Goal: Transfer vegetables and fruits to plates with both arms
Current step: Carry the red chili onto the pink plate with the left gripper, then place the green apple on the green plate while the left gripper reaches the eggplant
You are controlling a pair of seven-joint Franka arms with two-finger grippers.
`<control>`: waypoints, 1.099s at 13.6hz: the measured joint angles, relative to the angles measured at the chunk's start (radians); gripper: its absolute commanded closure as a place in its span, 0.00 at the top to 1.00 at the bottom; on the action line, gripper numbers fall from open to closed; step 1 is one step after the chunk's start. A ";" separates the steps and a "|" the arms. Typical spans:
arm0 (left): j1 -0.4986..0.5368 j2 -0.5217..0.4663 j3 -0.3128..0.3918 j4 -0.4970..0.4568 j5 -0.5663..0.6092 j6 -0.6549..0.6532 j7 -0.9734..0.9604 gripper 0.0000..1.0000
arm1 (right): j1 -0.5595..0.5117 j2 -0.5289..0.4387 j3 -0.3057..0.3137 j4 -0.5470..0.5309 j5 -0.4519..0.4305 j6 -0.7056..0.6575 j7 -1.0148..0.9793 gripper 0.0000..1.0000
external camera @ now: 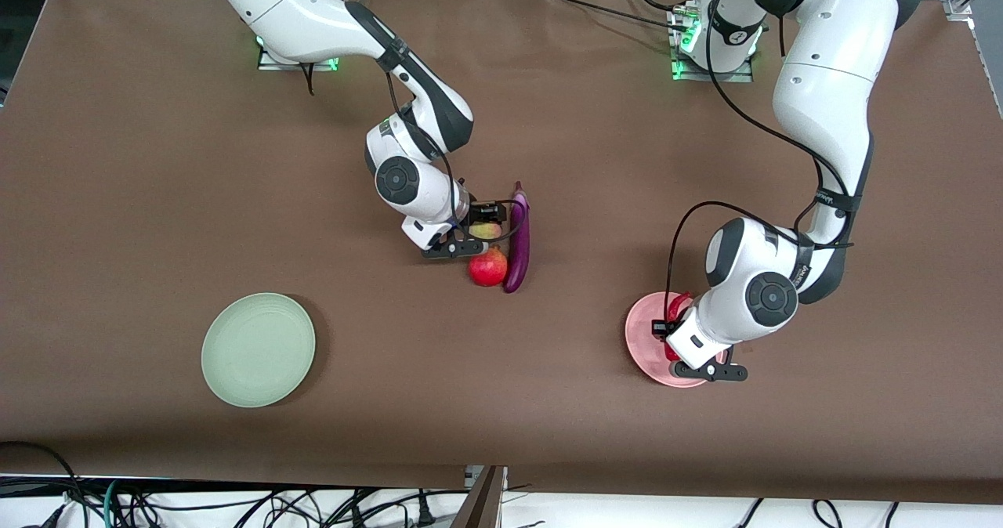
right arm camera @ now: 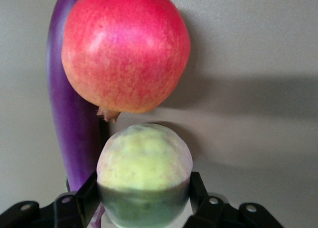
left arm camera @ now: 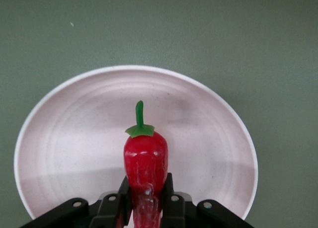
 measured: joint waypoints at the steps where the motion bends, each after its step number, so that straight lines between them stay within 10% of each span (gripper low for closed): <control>1: 0.000 0.000 0.000 0.003 0.000 0.003 0.002 1.00 | 0.000 -0.001 -0.004 0.001 0.000 0.001 -0.003 0.20; 8: 0.003 -0.001 -0.002 0.027 0.000 0.016 0.004 1.00 | -0.012 -0.156 -0.294 0.108 -0.001 -0.433 -0.279 0.19; 11: 0.001 -0.013 -0.058 0.030 0.000 -0.017 -0.009 1.00 | -0.048 -0.160 -0.441 0.110 0.000 -0.434 -0.497 0.19; 15: -0.012 -0.019 -0.242 -0.014 0.000 -0.108 -0.124 1.00 | -0.191 -0.100 -0.465 0.126 -0.004 -0.305 -0.720 0.21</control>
